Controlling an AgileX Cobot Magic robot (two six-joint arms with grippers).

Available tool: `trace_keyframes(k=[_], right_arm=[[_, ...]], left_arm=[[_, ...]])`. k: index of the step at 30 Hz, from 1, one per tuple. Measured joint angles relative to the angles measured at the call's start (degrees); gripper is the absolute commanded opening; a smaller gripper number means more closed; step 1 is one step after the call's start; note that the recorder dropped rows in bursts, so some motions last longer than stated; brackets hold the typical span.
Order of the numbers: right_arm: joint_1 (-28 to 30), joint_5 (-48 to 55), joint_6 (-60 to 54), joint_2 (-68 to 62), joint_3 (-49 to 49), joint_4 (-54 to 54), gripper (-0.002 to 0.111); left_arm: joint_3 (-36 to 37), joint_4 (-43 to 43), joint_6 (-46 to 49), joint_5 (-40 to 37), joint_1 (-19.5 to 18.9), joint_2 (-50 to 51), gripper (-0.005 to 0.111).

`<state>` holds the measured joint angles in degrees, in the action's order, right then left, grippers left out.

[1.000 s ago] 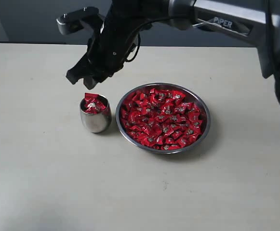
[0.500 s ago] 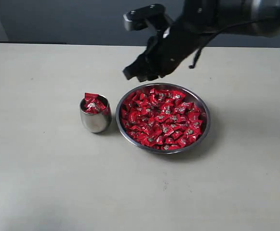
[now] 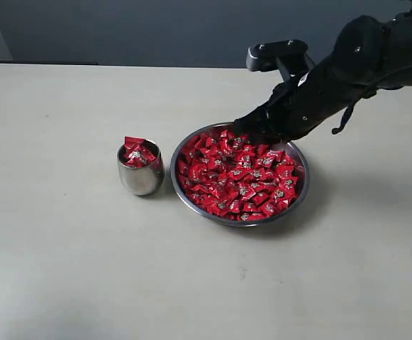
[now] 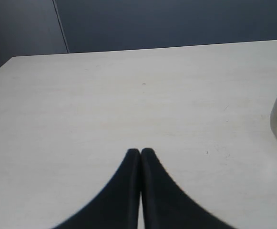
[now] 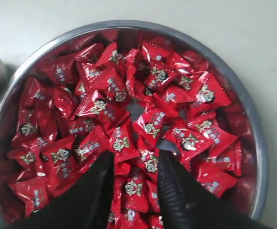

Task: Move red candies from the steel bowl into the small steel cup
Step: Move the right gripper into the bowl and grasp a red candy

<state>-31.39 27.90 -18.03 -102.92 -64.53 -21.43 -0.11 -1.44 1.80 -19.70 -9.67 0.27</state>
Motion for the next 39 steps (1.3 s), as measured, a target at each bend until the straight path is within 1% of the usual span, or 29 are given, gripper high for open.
trace_keyframes(k=[4, 12, 17, 25, 31, 36, 37, 39], right_arm=[[-1.0, 3.6, 0.0, -3.2, -1.5, -1.0, 0.031], [-1.5, 13.0, 0.5, -9.4, -8.5, -1.2, 0.031], [-1.5, 13.6, 2.1, -12.3, -8.7, 1.4, 0.031], [-1.6, 13.9, 2.5, -14.0, -8.7, 1.6, 0.031], [-4.3, 13.8, 2.4, -15.4, -9.9, 3.0, 0.031], [-4.5, 13.5, 2.8, -15.5, -10.1, 4.3, 0.031], [-4.5, 13.4, 3.3, -15.5, -10.1, 4.7, 0.029], [-4.5, 13.1, 4.2, -15.6, -10.2, 5.6, 0.019]], left_arm=[[0.0, 0.0, 0.0, 0.0, 0.0, 0.0, 0.000], [0.0, 0.0, 0.0, 0.0, 0.0, 0.0, 0.000], [0.0, 0.0, 0.0, 0.0, 0.0, 0.0, 0.000], [0.0, 0.0, 0.0, 0.0, 0.0, 0.0, 0.000], [0.0, 0.0, 0.0, 0.0, 0.0, 0.0, 0.000], [0.0, 0.0, 0.0, 0.0, 0.0, 0.0, 0.000], [0.0, 0.0, 0.0, 0.0, 0.0, 0.0, 0.000], [0.0, 0.0, 0.0, 0.0, 0.0, 0.0, 0.000]])
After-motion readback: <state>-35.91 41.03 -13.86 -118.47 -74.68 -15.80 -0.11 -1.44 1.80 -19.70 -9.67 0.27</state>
